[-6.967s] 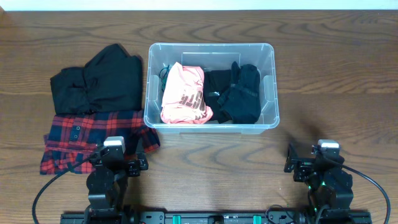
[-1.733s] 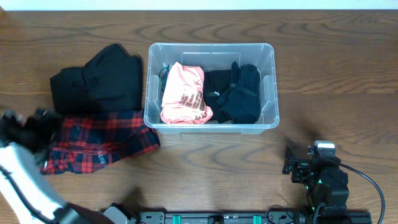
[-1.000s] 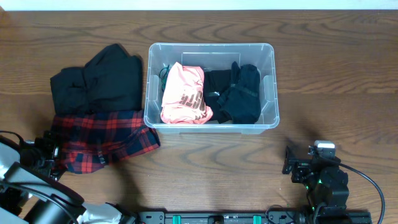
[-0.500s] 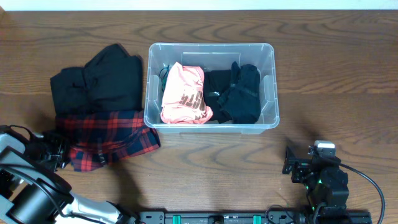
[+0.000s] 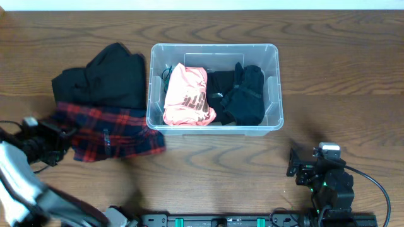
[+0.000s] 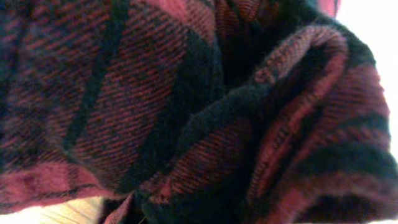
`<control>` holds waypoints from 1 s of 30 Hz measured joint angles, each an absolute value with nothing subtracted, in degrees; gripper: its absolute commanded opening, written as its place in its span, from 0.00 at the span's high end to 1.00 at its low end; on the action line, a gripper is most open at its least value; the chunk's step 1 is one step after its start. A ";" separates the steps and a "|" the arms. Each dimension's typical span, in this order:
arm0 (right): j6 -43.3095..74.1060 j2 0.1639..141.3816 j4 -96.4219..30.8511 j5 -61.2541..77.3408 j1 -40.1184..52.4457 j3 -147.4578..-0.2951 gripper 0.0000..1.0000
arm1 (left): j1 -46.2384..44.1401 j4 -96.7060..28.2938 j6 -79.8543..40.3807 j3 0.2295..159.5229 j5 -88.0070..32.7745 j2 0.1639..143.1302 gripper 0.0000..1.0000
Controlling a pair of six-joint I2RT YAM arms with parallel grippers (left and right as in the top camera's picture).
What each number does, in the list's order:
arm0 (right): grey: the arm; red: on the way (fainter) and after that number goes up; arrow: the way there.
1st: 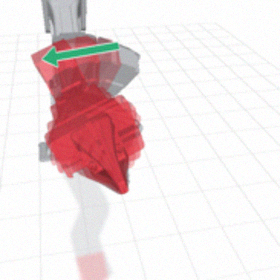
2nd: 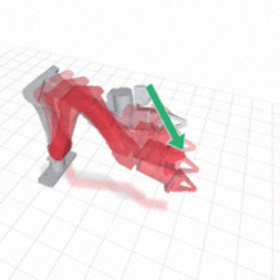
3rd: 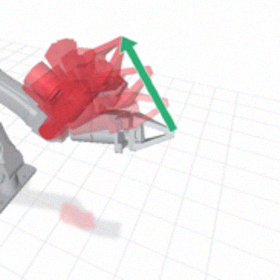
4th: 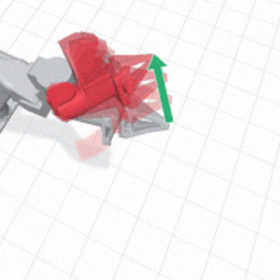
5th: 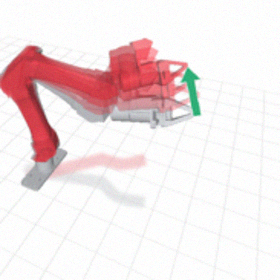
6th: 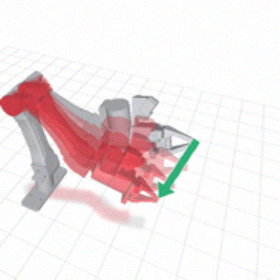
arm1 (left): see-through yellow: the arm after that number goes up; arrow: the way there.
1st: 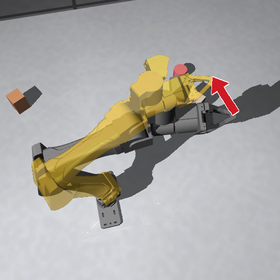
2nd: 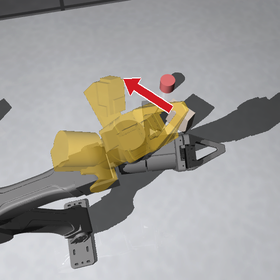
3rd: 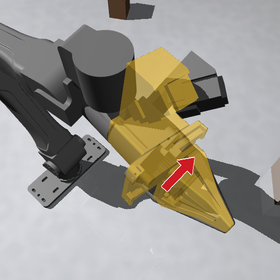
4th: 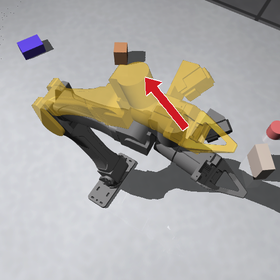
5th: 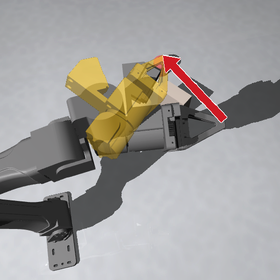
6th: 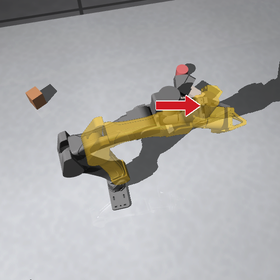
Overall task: Pack container
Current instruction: 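Lift the plaid shirt with the left gripper into the bin, release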
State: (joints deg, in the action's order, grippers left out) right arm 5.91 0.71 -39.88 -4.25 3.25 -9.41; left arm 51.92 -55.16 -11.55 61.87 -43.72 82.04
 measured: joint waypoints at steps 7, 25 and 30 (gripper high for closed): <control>5.91 0.69 -39.88 -4.25 3.25 -9.41 0.01 | 49.06 -53.49 -15.33 74.08 -53.93 66.15 0.94; 5.91 0.69 -39.88 -4.27 3.25 -9.41 0.01 | -7.35 -29.28 -48.53 78.35 -32.14 68.07 0.94; 5.91 0.69 -39.86 -4.27 3.25 -9.41 0.01 | -21.04 -25.74 -55.64 78.35 -17.91 75.64 0.94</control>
State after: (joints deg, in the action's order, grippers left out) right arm 5.91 0.69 -39.86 -4.27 3.25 -9.41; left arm -21.04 -25.74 -55.64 78.35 -17.91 75.64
